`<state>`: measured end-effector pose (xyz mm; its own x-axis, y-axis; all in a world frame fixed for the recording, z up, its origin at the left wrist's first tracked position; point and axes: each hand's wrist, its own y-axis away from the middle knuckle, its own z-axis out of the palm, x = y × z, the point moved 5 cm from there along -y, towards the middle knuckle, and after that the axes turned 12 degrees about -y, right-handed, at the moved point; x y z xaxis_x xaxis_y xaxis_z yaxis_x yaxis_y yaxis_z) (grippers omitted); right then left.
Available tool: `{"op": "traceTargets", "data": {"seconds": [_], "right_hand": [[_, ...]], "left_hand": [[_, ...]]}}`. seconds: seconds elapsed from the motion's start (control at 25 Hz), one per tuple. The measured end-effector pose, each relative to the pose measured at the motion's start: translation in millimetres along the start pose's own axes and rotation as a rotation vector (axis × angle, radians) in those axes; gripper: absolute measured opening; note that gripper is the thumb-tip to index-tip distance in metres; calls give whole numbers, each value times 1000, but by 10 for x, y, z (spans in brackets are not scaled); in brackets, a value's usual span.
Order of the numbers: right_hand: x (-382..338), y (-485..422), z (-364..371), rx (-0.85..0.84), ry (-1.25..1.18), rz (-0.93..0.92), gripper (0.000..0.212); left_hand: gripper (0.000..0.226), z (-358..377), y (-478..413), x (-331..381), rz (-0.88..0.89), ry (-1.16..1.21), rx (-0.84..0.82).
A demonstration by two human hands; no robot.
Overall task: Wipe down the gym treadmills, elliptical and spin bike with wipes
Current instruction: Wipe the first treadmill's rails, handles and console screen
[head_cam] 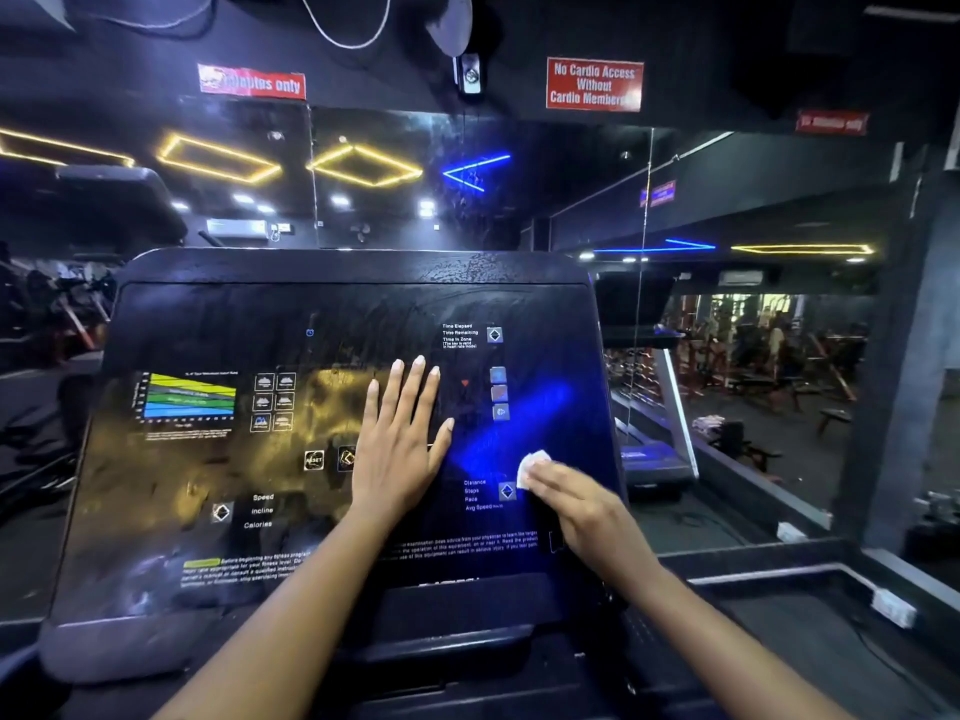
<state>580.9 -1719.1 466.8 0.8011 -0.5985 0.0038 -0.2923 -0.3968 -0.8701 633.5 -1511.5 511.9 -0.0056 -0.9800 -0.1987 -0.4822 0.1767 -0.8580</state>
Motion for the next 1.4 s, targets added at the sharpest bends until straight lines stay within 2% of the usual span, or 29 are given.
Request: {"op": "traceTargets", "data": {"seconds": [0.08,0.16,0.24,0.32,0.44,0.6,0.68,0.84,0.96,1.16,1.32,1.4], "right_hand": [[118,-356,-101,49,27,31,40],[338,-823,-214,138,59,152,43],[415,-1050,-174,151,92,238,44],[273,-917,-41,124,110,196,41],[-135,-299,151,63,99,37,36],[-502,401,383,-111,16,-108,37],[-488,224,321,-85,-19,-123,34],[-276,-910,183,144,14,-21,36],[-237,-1318,350,122,65,86,40],[-592,-581,670,-32,24,-79,31],[-849,129,706,-154,-9,-214,49],[-845,47,630,-122,-62,-236,42]], "left_hand": [[61,-22,7,-4,14,32,-3],[61,-55,63,4,43,57,-3],[61,-98,227,-4,74,65,-1],[61,-145,454,-71,91,69,4],[61,-184,795,-194,116,61,-4],[61,-144,1108,-384,66,17,-66],[61,-105,1209,-485,28,1,-112],[63,-67,1275,-555,1,-7,-162],[62,-66,1283,-547,0,3,-163],[61,-60,1287,-551,-2,5,-142],[60,-72,1288,-547,2,36,-135],[60,-102,1293,-564,-6,80,-123]]}}
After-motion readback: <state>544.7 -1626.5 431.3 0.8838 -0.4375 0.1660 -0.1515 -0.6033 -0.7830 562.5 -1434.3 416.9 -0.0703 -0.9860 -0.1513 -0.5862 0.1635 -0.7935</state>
